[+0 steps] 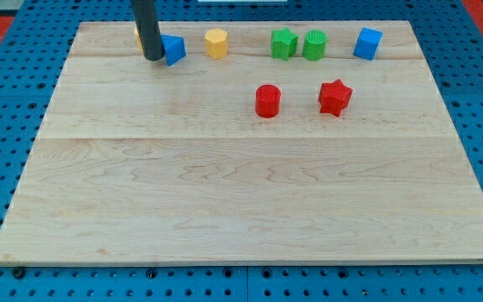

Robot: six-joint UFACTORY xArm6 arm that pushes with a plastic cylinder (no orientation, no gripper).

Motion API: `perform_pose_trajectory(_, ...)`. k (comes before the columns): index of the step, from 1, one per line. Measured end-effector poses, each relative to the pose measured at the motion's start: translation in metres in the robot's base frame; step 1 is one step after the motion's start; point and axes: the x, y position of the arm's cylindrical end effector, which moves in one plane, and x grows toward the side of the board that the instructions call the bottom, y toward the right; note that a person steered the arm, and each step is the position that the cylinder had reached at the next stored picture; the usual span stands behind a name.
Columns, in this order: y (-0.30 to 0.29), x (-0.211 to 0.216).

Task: Slide the yellow heart to the top left

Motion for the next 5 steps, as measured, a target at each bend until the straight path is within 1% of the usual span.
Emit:
perform_pose_trajectory(2,0.015,-0.011)
perform_pose_trajectory(3,0.017,-0.026)
perform_pose_trajectory(4,-0.011,-0.046)
perform_pose_trajectory(5,-0.026,-0.071)
